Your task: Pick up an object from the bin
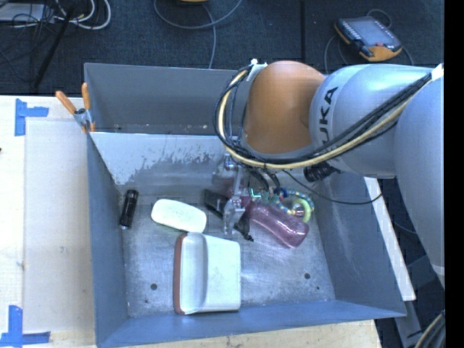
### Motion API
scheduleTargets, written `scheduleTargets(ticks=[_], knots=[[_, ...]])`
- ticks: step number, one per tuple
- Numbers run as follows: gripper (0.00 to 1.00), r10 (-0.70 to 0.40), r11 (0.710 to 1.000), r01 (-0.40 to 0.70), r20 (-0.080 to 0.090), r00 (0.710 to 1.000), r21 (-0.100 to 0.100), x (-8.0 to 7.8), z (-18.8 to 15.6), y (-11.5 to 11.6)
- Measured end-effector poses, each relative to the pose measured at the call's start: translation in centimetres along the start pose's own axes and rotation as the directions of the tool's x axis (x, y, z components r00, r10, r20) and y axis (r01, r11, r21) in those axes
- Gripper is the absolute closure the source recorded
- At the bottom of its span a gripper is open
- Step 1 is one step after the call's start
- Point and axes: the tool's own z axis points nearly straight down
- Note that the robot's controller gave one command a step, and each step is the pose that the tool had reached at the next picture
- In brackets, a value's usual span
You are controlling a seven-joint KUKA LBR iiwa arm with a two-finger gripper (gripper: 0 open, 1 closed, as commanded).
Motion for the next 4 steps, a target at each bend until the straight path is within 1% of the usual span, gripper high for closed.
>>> scheduleTargets(ticks=[1, 2, 3, 4], knots=[[0.00, 0.002, 1.000, -0.002, 0.007, 1.000, 0.000, -0.2, -0.5, 0.0], [0.00, 0.108, 0.994, -0.108, 0.011, 0.994, -0.002, 0.9, 4.0, -2.1], [0.00, 0.222, 0.975, -0.222, 0.005, 0.975, -0.002, 1.2, 4.5, -3.8], [0.00, 0.265, 0.964, -0.265, 0.012, 0.964, -0.005, -0.1, 4.3, -5.3]])
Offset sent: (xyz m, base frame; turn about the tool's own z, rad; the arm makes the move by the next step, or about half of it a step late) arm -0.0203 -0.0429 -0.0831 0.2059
